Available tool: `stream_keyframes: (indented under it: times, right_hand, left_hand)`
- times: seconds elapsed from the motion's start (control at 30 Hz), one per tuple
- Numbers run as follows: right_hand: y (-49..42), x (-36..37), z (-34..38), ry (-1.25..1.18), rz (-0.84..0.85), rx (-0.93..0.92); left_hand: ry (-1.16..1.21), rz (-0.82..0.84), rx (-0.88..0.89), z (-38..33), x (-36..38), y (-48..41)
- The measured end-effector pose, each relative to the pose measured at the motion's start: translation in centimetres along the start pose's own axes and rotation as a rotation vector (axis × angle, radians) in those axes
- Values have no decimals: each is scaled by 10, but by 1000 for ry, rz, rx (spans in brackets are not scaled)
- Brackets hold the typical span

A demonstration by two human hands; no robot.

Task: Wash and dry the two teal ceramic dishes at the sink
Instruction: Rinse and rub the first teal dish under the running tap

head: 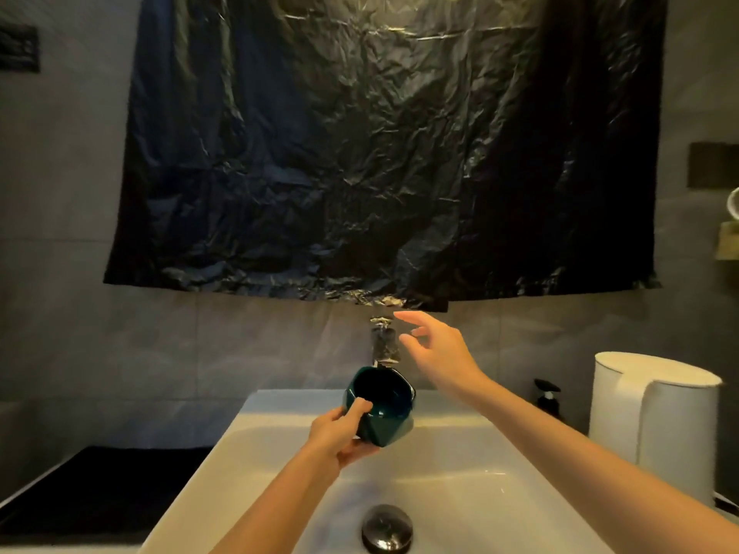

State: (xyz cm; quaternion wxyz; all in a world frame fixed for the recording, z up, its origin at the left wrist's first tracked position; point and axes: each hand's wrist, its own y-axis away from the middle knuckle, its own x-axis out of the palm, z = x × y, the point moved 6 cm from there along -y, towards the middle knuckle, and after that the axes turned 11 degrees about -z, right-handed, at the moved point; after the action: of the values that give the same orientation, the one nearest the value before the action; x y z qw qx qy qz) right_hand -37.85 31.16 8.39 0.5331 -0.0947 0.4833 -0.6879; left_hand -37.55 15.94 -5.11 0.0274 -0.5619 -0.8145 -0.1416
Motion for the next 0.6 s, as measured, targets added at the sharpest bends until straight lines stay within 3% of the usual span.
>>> stream_keyframes:
  times: [0.4, 0.6]
  right_hand:
    - [-42, 53, 2, 570, 99, -478]
    - [-53, 55, 1, 621, 39, -493]
  left_hand:
    - [74, 56, 24, -1, -2, -14]
    - [24, 51, 40, 0, -8, -17]
